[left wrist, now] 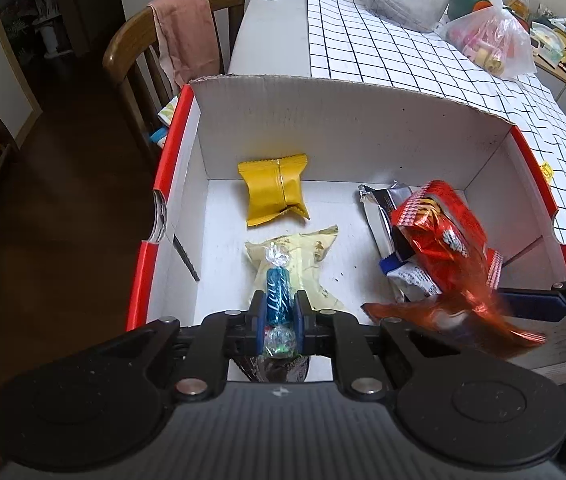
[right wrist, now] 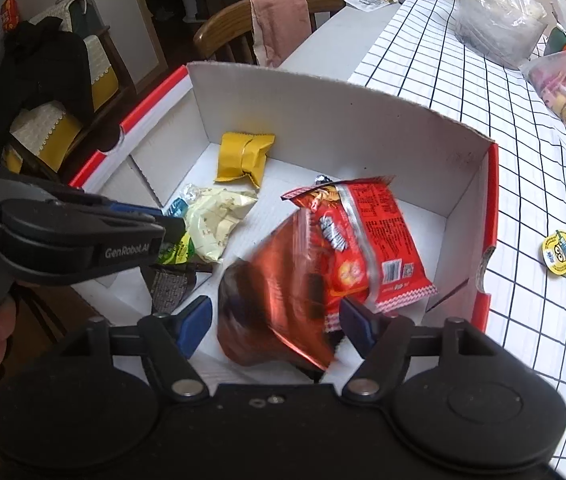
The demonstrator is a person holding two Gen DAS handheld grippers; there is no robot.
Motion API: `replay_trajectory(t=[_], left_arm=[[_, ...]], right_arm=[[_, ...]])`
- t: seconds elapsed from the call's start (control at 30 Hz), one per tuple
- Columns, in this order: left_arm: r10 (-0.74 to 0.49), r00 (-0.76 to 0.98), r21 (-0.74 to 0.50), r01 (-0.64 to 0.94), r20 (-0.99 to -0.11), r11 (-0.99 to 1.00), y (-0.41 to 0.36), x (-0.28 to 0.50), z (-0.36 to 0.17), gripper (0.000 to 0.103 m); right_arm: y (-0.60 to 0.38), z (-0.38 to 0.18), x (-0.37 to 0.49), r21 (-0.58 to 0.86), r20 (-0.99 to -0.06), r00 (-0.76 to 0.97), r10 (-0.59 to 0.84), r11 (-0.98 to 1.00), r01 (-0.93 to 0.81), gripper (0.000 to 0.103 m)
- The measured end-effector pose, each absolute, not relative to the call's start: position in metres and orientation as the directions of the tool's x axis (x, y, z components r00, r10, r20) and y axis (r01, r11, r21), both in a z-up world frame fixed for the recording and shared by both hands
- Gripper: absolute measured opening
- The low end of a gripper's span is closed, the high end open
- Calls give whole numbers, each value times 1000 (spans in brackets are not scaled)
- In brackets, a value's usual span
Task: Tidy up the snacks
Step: 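Open both tools to drop the candy and wrapper in the box, then withdraw both tools from the box toward the yellow and light-blue packets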
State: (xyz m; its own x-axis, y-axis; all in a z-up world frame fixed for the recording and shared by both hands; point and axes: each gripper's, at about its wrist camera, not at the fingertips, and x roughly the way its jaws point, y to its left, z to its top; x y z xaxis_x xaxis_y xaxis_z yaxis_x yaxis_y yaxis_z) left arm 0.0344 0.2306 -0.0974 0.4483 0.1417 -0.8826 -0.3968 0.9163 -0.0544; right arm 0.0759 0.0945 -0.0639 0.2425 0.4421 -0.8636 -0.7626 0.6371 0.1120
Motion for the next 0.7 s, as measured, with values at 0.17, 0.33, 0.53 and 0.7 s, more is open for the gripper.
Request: replay_trajectory(t=[0.17, 0.33, 0.53, 0.7], left_arm=[[133, 469, -73, -396, -873, 915, 227, 27, -91, 22], [141, 491, -76, -396, -860, 915, 219, 20, -79, 26], [135, 525, -92, -384, -841, 919, 208, 14, -63, 31], [124, 565, -109, -361, -816, 926, 193, 12, -47, 48]], right_arm=[[85, -53, 76, 131, -846, 247, 473, 633, -763, 76], [72, -40, 75, 159, -825, 245, 509, 624, -765, 79], [49, -23, 78, 200, -794, 254, 552, 632, -749, 82], [28, -9, 80, 228, -762, 269, 589, 633, -740, 88]])
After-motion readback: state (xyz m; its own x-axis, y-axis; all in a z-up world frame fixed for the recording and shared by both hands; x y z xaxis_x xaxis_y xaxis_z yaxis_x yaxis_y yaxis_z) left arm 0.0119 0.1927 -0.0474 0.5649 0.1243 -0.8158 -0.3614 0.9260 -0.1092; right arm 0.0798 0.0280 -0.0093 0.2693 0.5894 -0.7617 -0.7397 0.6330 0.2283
